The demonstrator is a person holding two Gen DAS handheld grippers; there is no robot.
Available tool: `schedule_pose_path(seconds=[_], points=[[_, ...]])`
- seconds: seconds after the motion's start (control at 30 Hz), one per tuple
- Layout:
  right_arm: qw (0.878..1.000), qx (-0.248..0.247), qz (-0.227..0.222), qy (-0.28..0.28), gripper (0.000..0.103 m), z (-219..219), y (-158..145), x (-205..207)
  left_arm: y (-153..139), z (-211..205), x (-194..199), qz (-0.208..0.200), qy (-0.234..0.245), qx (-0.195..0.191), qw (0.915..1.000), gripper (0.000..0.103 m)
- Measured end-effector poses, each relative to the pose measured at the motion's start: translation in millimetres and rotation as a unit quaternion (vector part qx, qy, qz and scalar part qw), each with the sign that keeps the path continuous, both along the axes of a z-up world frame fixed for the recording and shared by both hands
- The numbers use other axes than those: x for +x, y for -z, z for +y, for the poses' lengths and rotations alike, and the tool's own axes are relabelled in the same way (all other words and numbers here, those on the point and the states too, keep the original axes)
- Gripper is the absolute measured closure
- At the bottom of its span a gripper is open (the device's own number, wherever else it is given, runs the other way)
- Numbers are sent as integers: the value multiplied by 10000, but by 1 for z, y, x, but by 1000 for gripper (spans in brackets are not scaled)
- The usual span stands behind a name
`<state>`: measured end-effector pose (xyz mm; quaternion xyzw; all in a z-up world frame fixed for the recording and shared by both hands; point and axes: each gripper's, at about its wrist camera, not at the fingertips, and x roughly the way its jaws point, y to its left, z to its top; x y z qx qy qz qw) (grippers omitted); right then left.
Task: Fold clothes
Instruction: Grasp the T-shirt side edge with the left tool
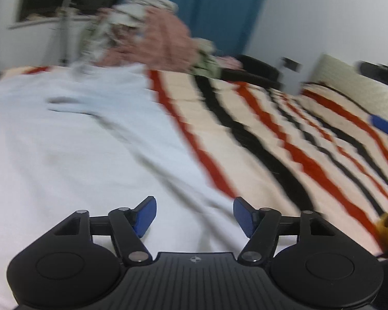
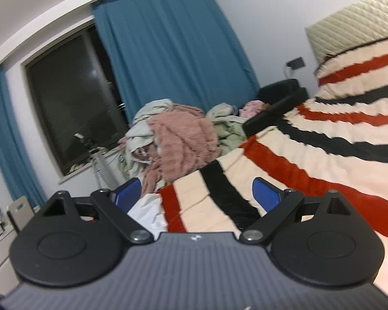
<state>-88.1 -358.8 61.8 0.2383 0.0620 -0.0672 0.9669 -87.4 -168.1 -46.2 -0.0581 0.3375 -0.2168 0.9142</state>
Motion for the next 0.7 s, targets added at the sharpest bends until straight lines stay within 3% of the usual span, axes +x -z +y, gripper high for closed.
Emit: schedule_pose_path(seconds=[0.2,0.3,0.4,0.57,0.6,0.63,0.7], points=[[9997,111,-53,224,9,-19,8,0,18,-59,-3,544,661,-533,9949,48],[9995,152,7,290,9,-25,13,5,33,-64,11,1107,485,-767,9897,48],[9991,250,149,306,9,-29,20,10,46,-61,29,1703,249,-1044,9795,48],[9991,284,162,285,9,-27,24,11,59,-59,53,2367,-12,-1268,9633,48],[9992,238,169,284,9,-26,24,12,61,-60,58,2483,-56,-1284,9601,53],[9992,201,187,292,9,-25,24,12,64,-60,63,2598,-109,-1312,9566,68],[9990,158,274,320,9,-23,26,15,69,-60,72,2809,-211,-1380,9495,83]])
